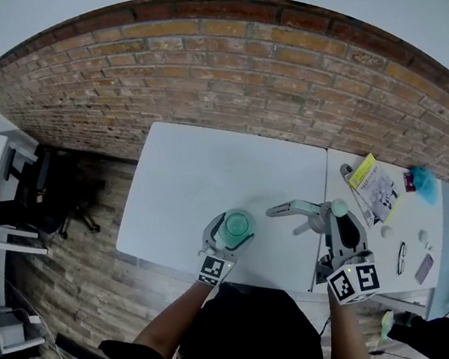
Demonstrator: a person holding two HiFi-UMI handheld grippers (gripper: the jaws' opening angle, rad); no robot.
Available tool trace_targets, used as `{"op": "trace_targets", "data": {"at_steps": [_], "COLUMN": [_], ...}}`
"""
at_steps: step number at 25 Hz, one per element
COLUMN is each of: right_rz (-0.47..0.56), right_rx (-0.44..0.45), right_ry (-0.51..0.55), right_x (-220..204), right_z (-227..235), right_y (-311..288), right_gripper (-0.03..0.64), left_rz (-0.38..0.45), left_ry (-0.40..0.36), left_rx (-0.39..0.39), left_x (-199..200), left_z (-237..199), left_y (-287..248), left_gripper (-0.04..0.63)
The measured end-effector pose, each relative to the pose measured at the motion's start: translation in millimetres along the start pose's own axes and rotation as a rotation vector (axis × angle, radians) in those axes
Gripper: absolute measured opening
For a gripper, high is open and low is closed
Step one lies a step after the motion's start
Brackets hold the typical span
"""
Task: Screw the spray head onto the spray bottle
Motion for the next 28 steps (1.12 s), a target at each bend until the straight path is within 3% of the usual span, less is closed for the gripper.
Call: {"op": "trace_targets", "data": {"at_steps": [21,28], "right_rz": [0.087,0.123], "right_rx": [0.052,0.079], "right_ry": [-0.013,-0.082], "right_x": [28.6,35.3], "right_z": [-26.2,-31.5], "right_y": [-12.9,-11.3], "right_gripper": [0.071,0.071], "left_rz": [-0.012,-0.008], "left_ry": [0.031,0.015], "left_rx": [-0.007,-0.011], "left_x": [-0.7,-3.2], "left_z": [-1.2,-1.2], "left_y": [1.9,1.5], "left_gripper": [0.405,0.405]}}
Point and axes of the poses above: the fingertips, and each gripper's own axes: y backward along the fingers, z to its right, x out of its top, the point moved 5 cm from there along y, backward along the fingers, and after that the axes turned 6 degrees about x, right-handed, at the moved point
